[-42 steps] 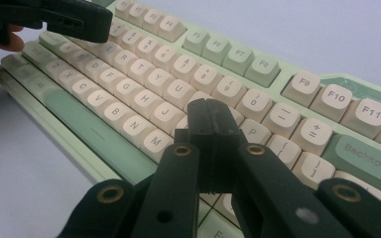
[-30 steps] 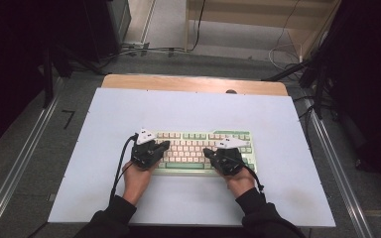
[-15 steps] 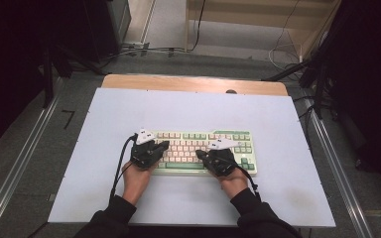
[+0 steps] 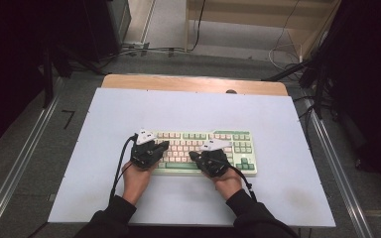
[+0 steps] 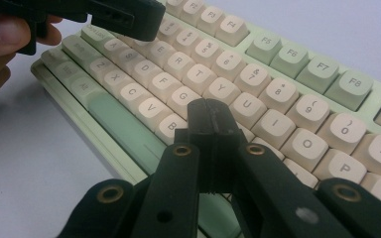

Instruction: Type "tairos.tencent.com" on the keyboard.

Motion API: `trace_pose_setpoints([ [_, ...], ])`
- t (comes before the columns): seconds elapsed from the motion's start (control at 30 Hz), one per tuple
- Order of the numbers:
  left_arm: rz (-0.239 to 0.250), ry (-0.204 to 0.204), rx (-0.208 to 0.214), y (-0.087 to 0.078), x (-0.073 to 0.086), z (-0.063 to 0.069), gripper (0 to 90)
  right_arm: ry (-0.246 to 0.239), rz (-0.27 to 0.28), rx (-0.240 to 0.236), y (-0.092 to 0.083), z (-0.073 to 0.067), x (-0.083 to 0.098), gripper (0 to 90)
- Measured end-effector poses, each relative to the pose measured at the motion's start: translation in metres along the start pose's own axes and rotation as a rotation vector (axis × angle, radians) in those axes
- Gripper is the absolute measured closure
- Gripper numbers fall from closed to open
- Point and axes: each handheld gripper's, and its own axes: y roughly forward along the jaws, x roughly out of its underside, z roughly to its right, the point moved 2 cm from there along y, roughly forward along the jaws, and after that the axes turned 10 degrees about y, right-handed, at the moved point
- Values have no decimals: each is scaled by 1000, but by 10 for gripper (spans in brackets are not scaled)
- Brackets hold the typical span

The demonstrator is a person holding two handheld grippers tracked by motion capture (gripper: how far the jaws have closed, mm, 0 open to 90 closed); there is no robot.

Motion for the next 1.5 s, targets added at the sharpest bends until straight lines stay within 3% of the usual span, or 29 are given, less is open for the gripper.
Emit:
trace_pose_setpoints([
  [0.57,-3,3,3,0,0,1,900,-13,-37,1,8,-2,3,880],
  [0.87,0,-1,3,-1,0,1,900,-5,4,0,0,-2,-1,879],
  [1.5,3,14,26,-5,-1,6,900,15,21,11,-6,5,-4,880],
])
